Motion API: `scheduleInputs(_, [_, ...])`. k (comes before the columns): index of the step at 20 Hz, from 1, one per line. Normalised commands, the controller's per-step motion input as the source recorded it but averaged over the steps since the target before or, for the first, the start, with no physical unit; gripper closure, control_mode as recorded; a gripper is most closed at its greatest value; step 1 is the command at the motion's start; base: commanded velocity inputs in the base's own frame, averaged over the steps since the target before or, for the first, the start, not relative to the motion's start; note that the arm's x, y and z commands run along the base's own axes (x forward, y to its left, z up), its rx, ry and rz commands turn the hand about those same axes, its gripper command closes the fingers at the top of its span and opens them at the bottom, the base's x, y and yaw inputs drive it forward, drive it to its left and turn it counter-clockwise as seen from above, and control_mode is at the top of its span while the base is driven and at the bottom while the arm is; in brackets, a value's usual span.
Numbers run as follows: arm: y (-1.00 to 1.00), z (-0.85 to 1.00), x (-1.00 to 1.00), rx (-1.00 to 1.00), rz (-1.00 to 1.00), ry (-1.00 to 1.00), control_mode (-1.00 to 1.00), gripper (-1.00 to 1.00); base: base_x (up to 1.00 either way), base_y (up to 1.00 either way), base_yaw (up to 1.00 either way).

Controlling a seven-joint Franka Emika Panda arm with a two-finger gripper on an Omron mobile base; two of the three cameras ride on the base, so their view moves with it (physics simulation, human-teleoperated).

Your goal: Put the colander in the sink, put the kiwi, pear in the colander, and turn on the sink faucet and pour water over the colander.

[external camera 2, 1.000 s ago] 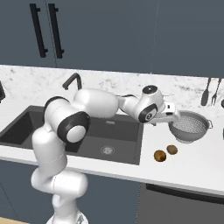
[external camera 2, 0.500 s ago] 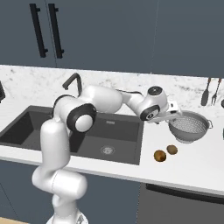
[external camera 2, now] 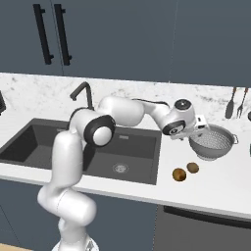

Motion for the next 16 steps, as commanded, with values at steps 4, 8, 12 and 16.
scheduleInputs(4, [-0.12,-0.21,0.11,0.00,0.04,0.00,-1.00,-1.00,0.00,0.00,0.00])
scheduleInputs(8, [-0.09,-0.19,0.03,0.00,0.03,0.00,-1.00,-1.00,0.00,0.00,0.00])
scheduleInputs(12, [0.00,-0.24,0.00,0.00,0.03,0.00,-1.00,-1.00,0.00,0.00,0.00])
scheduleInputs(16, [0.00,-0.26,0.00,-0.01,0.03,0.00,-1.00,1.00,0.00,0.00,0.00])
